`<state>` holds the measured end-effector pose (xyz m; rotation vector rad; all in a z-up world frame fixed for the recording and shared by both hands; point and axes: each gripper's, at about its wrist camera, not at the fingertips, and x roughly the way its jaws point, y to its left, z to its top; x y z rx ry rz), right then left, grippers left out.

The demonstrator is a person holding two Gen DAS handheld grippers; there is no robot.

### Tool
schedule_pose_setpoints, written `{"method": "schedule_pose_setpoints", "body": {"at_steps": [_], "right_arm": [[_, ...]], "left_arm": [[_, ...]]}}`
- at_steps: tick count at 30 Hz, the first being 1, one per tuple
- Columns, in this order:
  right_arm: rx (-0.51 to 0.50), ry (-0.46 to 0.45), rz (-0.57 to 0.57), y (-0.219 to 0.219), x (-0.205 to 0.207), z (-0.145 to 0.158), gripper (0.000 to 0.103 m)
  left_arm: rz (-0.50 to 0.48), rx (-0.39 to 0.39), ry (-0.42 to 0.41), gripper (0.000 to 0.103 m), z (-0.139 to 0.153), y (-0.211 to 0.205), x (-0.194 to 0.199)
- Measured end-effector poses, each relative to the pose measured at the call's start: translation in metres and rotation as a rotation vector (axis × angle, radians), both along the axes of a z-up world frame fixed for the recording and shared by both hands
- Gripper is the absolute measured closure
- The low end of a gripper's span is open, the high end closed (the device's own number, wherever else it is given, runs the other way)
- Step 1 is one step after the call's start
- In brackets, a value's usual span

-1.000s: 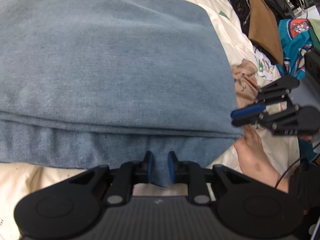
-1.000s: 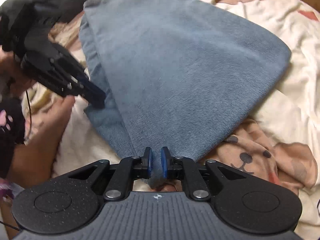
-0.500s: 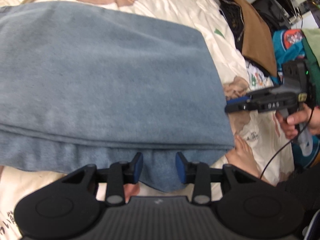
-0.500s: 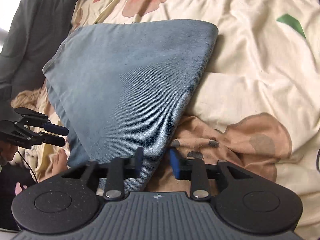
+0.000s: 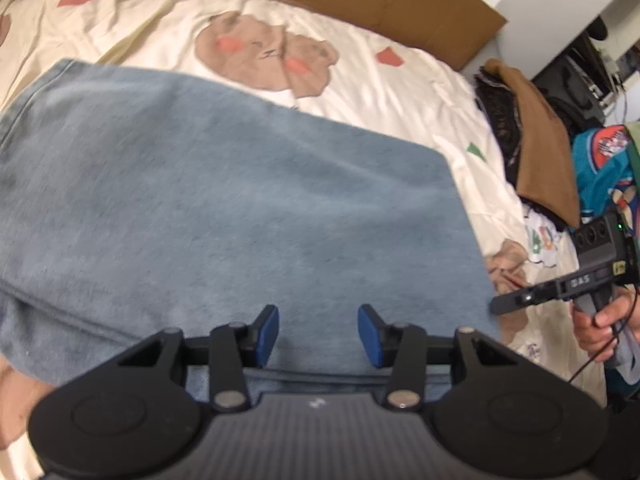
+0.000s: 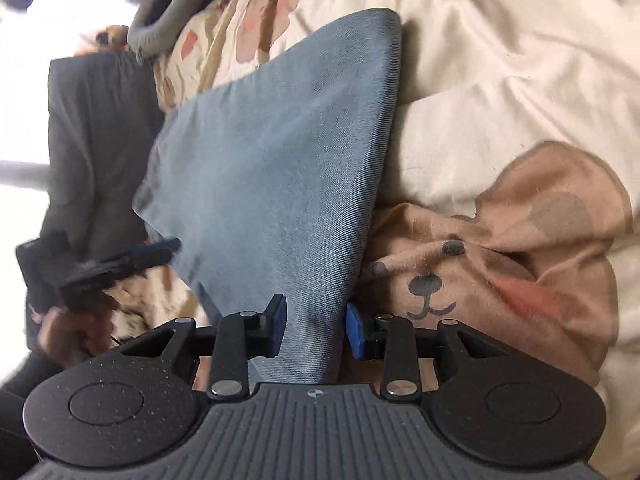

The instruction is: Fold clothes

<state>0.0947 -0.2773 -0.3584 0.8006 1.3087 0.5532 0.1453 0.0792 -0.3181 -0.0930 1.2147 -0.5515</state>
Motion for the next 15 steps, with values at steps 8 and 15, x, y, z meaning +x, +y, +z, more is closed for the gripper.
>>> {"method": "schedule_pose_setpoints", "body": {"at_steps": [8,15], "right_arm": [[0.121,0.058,-0.102,-0.004,0.003,-0.031,0.069],[0.193,0.070,-0.106,-0.006,0.008,-0.033,0.077]], "left_arm": [[0.089,0.033,-0.004,0.056,-0.007,0.023,0.002],[0.117,0.049,-0.002,0.058,-0.018,0.034,0.005]]}}
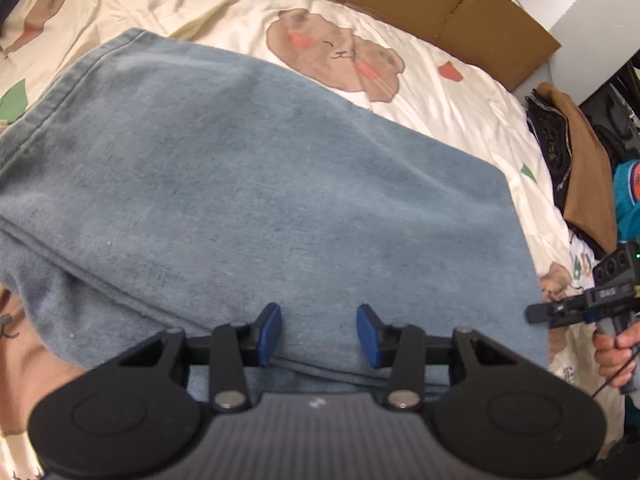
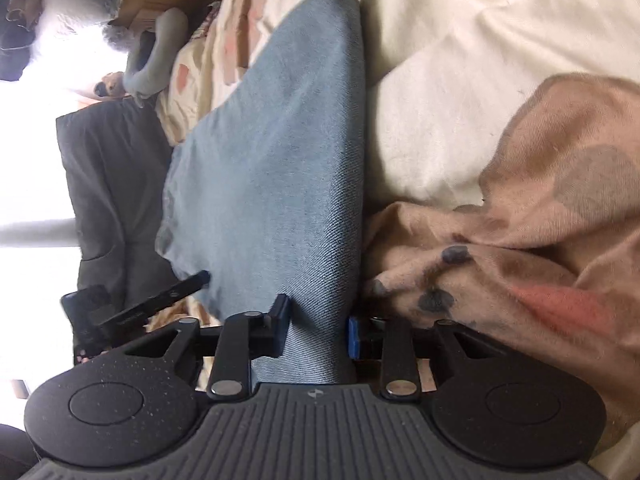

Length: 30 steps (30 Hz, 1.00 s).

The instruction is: Fold clothes

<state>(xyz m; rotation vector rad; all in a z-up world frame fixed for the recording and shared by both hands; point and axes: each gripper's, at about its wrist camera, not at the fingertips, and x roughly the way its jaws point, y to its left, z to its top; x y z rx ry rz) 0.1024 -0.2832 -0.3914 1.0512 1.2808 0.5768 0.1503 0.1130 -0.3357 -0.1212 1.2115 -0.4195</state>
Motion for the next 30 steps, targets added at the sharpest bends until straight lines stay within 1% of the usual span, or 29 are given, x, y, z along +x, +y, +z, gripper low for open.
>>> {"method": "schedule_pose_setpoints", "body": {"at_steps": [1,4,6,10,14,15,16,19,21,23,26,30], "right_arm": [[0.028,-0.004,-0.007,-0.004,-0.001,0.002,0.081],[0.104,-0.008,-0.032,-0.011,-0.001,0.007,0.082],[0.121,-0.012,-0.040,-0.004,0.002,0.008,0.082],[0.096,0.011,-0.044,0.007,0.011,-0.005,0.081],[0.070,0.036,-0.076,0.018,0.017,-0.016,0.081],[0.059,0.037,-0.078,0.021,0.018,-0.017,0.083],[0.044,0.035,-0.076,0.023,0.019,-0.017,0.088],[0.002,0.030,-0.067,0.029,0.020,-0.014,0.095],[-0.015,0.033,-0.060,0.030,0.022,-0.008,0.097],[-0.024,0.049,-0.065,0.029,0.026,0.004,0.098],[-0.031,0.015,-0.063,0.025,0.031,0.029,0.098],[-0.050,-0.001,-0.068,0.017,0.039,0.052,0.098]], "left_arm": [[-0.002,0.001,-0.001,0.058,-0.001,0.000,0.000],[-0.010,0.008,-0.001,0.058,-0.004,-0.001,0.000],[-0.011,0.009,0.001,0.058,-0.004,-0.001,0.000],[-0.015,0.012,0.002,0.058,-0.005,-0.002,0.001],[-0.019,0.017,-0.001,0.058,-0.006,-0.003,0.001],[-0.020,0.019,-0.001,0.058,-0.006,-0.004,0.001],[-0.023,0.022,-0.004,0.058,-0.006,-0.004,0.000],[-0.031,0.030,-0.009,0.058,-0.006,-0.007,0.001],[-0.032,0.031,-0.008,0.058,-0.006,-0.008,0.001],[-0.036,0.030,-0.006,0.058,-0.005,-0.009,0.001],[-0.072,0.030,-0.004,0.058,-0.002,-0.015,0.002],[-0.095,0.002,-0.007,0.058,0.005,-0.024,0.005]]}}
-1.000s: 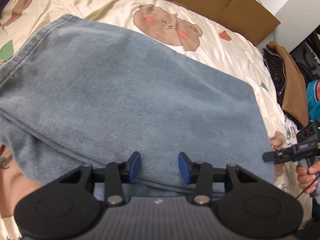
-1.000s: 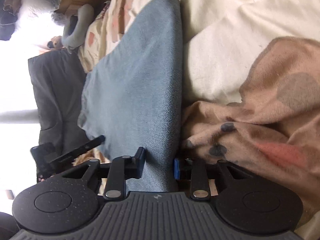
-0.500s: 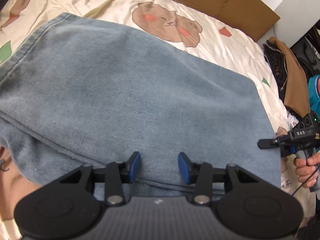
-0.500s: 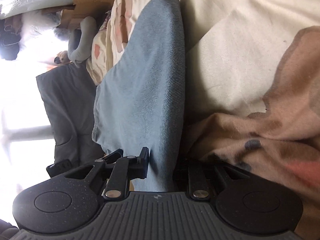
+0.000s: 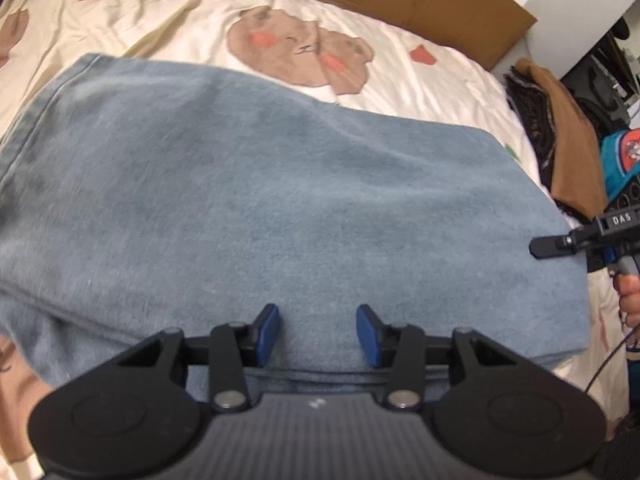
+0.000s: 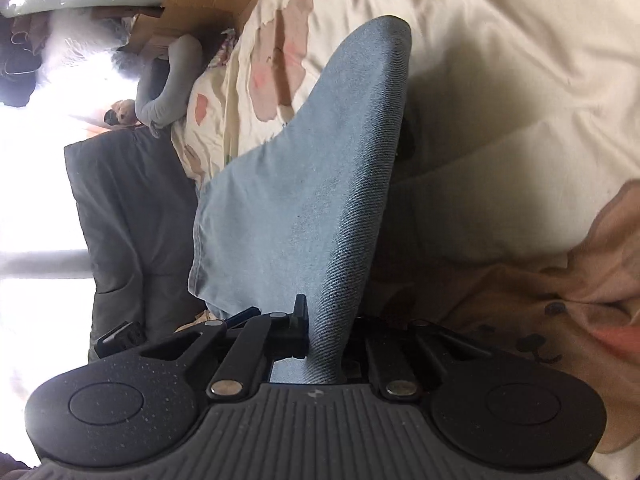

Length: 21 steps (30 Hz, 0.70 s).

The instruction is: Fold clothes

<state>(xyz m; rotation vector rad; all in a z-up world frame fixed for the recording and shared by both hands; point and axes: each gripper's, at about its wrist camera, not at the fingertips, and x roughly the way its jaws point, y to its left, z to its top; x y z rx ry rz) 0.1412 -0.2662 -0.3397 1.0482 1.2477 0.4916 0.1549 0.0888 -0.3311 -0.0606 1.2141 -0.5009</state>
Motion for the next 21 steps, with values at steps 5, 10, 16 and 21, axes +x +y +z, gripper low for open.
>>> {"method": "schedule_pose_setpoints", "body": {"at_steps": [5,10,16,21], "right_arm": [[-0.048,-0.007,-0.011,-0.026,0.003,0.014,0.098],[-0.094,-0.024,-0.016,-0.055,0.008,0.025,0.098],[-0.148,-0.052,-0.046,-0.085,0.019,0.032,0.098],[-0.199,-0.074,-0.096,-0.111,0.034,0.037,0.098]], "left_arm": [[-0.030,-0.037,0.010,0.058,0.001,-0.014,-0.002],[-0.068,-0.057,0.011,0.058,0.001,-0.025,-0.004],[-0.081,-0.074,0.000,0.058,0.004,-0.026,-0.004],[-0.082,-0.088,0.004,0.058,0.003,-0.026,-0.009]]}}
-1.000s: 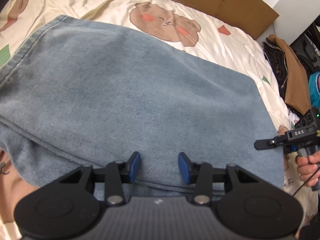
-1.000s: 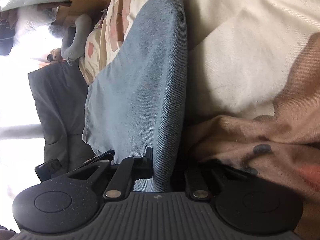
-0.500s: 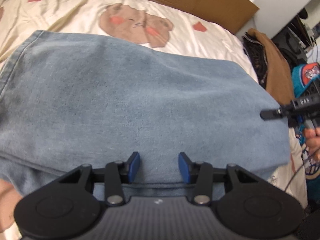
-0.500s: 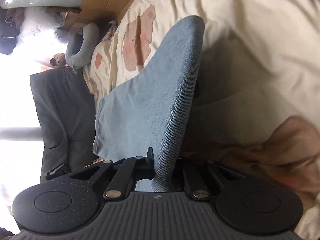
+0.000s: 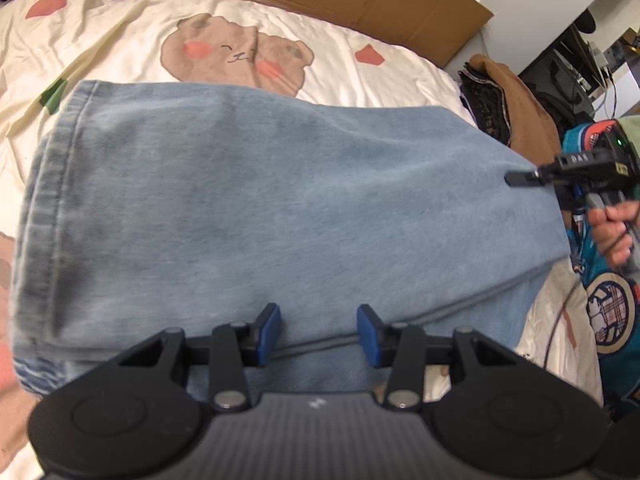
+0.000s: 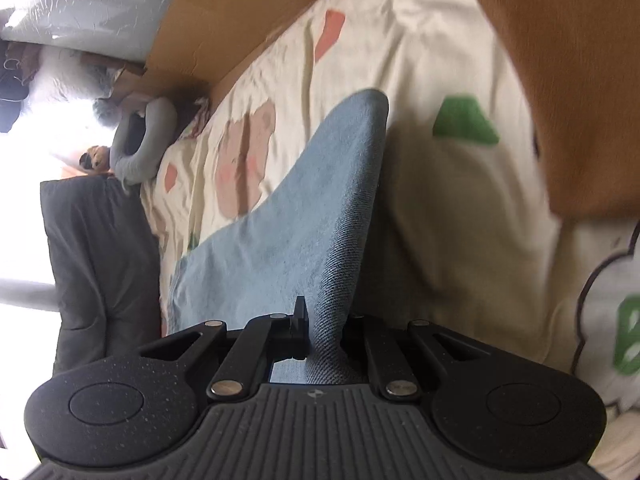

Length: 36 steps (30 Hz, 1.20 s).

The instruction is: Fold clothes

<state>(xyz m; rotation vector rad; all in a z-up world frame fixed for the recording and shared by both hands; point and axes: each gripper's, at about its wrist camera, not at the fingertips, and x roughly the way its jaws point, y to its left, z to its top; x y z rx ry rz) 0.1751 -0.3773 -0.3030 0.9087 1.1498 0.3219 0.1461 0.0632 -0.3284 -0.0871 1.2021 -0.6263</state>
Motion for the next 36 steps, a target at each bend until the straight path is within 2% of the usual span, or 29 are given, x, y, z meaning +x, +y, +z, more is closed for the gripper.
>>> {"method": "schedule_pose_setpoints", "body": {"at_steps": [4,8,10,14,15,18,28,31,36], "right_arm": [[-0.014,0.005,-0.013,-0.012,0.012,-0.009,0.098],[-0.028,0.050,0.008,-0.015,0.012,-0.030,0.097],[-0.025,0.052,0.014,-0.015,0.008,-0.036,0.091],[-0.014,0.047,0.034,-0.018,-0.001,-0.043,0.086],[-0.011,0.044,0.042,-0.019,-0.003,-0.044,0.079],[0.007,0.049,0.052,-0.022,-0.014,-0.049,0.073],[0.089,0.101,0.040,-0.034,-0.071,-0.063,0.069],[0.126,0.113,-0.007,-0.037,-0.088,-0.066,0.067],[0.132,0.147,-0.008,-0.028,-0.099,-0.075,0.063]], "left_arm": [[-0.011,-0.008,-0.002,0.057,0.000,0.001,-0.005],[0.003,-0.009,0.000,0.057,0.000,0.006,-0.005],[0.007,-0.007,0.004,0.057,0.000,0.005,-0.004],[0.001,0.000,0.006,0.057,0.000,0.000,-0.002],[-0.005,0.002,0.005,0.057,0.000,-0.003,-0.002],[-0.019,0.006,-0.002,0.057,0.001,-0.010,0.001],[-0.050,-0.020,-0.044,0.057,0.007,-0.027,0.006],[-0.057,-0.041,-0.055,0.057,0.009,-0.038,0.009],[-0.080,-0.033,-0.070,0.058,0.007,-0.058,0.010]]}}
